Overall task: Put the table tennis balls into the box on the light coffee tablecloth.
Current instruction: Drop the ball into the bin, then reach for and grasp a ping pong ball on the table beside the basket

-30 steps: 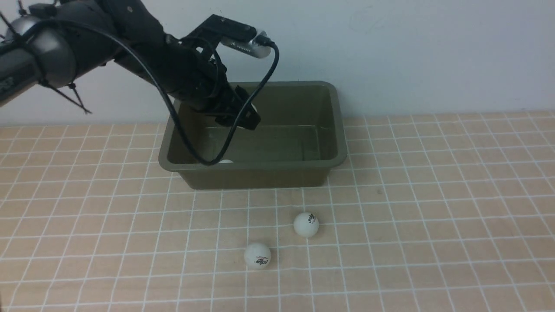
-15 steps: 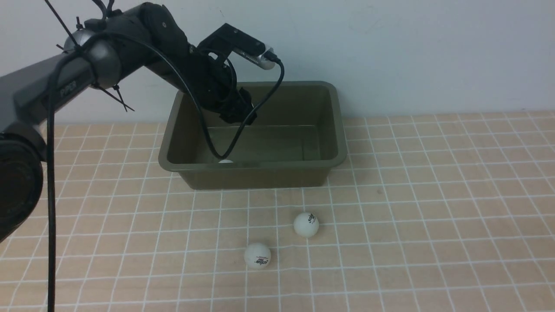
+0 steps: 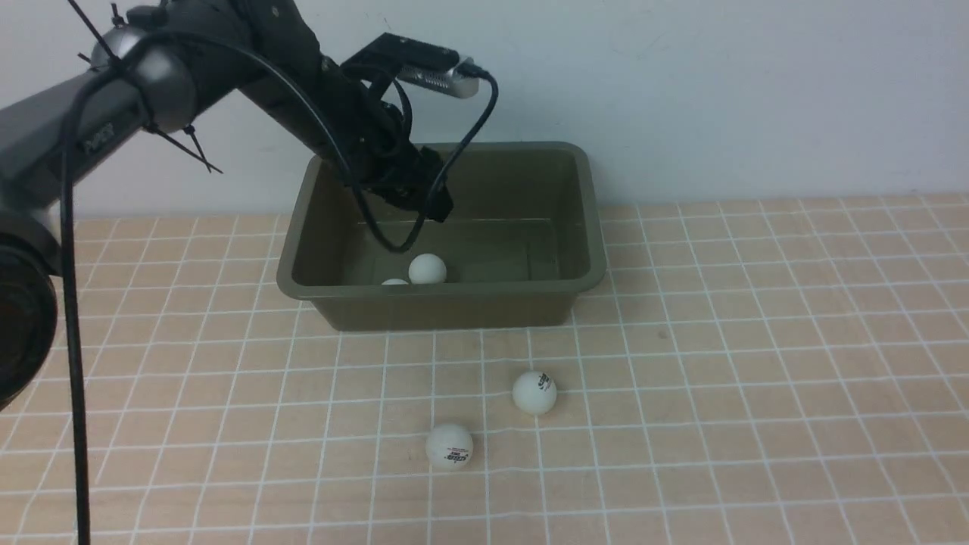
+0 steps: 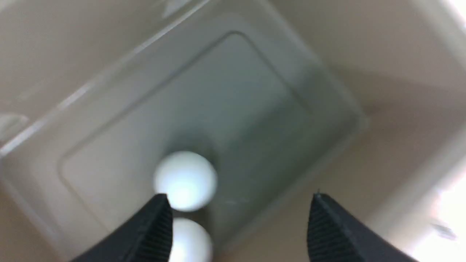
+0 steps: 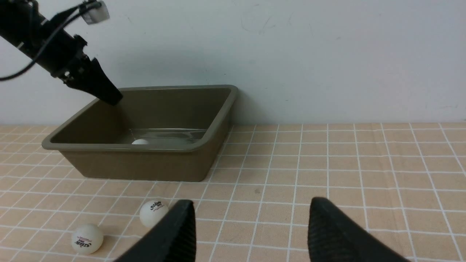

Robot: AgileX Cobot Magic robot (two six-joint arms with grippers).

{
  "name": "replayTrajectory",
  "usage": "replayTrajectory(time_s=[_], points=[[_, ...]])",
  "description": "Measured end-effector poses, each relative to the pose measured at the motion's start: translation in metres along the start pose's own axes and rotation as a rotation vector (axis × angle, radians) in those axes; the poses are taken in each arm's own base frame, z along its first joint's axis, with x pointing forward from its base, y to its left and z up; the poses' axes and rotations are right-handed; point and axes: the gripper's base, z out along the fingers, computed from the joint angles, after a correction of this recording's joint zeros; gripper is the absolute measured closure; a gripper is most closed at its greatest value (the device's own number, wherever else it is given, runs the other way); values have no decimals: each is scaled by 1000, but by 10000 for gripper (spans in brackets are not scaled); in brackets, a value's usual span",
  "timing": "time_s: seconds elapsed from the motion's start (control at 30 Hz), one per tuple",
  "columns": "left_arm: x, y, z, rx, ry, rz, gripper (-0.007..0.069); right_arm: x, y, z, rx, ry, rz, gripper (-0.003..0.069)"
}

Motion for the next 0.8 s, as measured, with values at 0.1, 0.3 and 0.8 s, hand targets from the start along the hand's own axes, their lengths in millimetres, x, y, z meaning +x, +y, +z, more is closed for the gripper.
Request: replayTrajectory(time_s=[0.1,0.3,0.8], points=[[-9,-16,-32,53,-8,14,222,0,0,0,0,0,0,275],[-23,-43,-91,60,-100,11,246,0,0,0,0,0,-6,275],[13,-91,-176,40,-154,-138,428,0,0,0,-5,2,-8,275]])
